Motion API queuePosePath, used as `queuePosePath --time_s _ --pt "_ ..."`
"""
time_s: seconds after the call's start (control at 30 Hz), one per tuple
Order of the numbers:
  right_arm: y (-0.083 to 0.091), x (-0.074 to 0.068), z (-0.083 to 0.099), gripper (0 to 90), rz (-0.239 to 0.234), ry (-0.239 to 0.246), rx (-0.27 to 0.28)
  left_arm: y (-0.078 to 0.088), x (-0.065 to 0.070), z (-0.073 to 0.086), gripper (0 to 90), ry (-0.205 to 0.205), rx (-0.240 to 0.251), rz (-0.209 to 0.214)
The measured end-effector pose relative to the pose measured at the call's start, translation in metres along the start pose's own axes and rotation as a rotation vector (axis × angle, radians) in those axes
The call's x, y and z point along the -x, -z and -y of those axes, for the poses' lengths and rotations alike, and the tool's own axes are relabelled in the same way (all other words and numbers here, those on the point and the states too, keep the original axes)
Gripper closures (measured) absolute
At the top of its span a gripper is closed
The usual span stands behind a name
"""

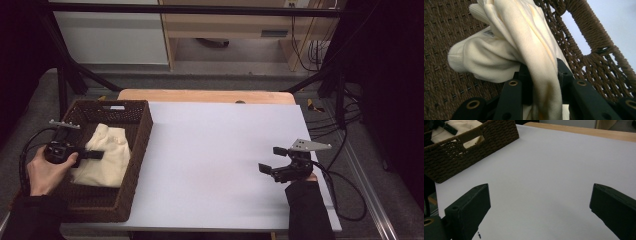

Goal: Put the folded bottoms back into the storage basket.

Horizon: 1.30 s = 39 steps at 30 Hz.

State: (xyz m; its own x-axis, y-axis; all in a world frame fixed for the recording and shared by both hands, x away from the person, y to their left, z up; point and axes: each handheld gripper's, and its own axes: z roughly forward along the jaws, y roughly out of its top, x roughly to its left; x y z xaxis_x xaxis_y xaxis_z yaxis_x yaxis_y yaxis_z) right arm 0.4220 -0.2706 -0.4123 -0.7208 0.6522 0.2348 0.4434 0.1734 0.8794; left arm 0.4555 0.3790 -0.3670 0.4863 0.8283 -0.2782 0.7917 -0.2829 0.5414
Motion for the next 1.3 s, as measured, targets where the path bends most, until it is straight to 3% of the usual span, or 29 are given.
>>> queuePosePath --time_s 0.17,0.2,0.3,0.4,0.43,0.47,0.5,0.53,0.57,0.6,0.83,0.93,1.17,1.2,1.3 --pt "0.000 0.000 0.000 3.4 -0.002 0.002 -0.001 -0.004 -0.004 0.002 69.7 0.002 -0.017 -0.035" --pt "0.000 0.000 0.000 3.4 -0.002 0.002 0.001 -0.006 -0.006 0.003 68.9 0.001 -0.025 -0.060" --pt "0.000 0.000 0.000 3.4 -0.002 -0.001 0.002 -0.006 -0.010 0.005 67.2 0.006 -0.012 -0.055" --pt "0.001 0.000 0.000 3.4 -0.003 -0.001 0.006 -0.007 -0.015 0.009 63.3 0.013 -0.015 -0.081" --pt "0.001 0.000 0.000 3.4 -0.003 0.000 0.005 -0.008 -0.017 0.011 59.5 0.019 -0.019 -0.111" --pt "0.000 0.000 0.000 3.4 -0.004 0.001 0.004 -0.008 -0.021 0.014 49.0 0.033 -0.005 -0.144" --pt "0.000 0.000 0.000 3.4 -0.004 0.002 0.003 -0.008 -0.021 0.014 43.1 0.033 -0.005 -0.144" --pt "0.000 0.000 0.000 3.4 -0.004 0.001 0.003 -0.007 -0.025 0.017 37.5 0.018 0.015 -0.193" --pt "0.000 0.000 0.000 3.4 -0.003 0.001 0.002 -0.007 -0.025 0.017 32.8 0.018 0.015 -0.193" --pt "0.000 0.000 0.000 3.4 -0.003 0.002 0.001 -0.004 -0.028 0.019 28.7 0.017 0.046 -0.219" --pt "-0.001 0.000 0.000 3.4 -0.004 0.002 -0.001 0.012 -0.025 0.022 18.3 0.036 0.138 -0.223" --pt "-0.001 0.000 0.000 3.4 -0.004 0.001 -0.002 0.019 -0.020 0.023 15.8 0.038 0.197 -0.191" --pt "-0.001 0.000 0.000 3.4 -0.007 0.001 -0.002 0.023 -0.010 0.024 10.3 0.039 0.236 -0.183" --pt "-0.001 0.000 0.000 3.4 -0.005 0.001 -0.003 0.024 -0.007 0.025 9.2 0.041 0.255 -0.201" --pt "-0.001 0.000 0.000 3.5 -0.006 0.000 -0.004 0.026 -0.003 0.026 6.5 0.036 0.276 -0.201"
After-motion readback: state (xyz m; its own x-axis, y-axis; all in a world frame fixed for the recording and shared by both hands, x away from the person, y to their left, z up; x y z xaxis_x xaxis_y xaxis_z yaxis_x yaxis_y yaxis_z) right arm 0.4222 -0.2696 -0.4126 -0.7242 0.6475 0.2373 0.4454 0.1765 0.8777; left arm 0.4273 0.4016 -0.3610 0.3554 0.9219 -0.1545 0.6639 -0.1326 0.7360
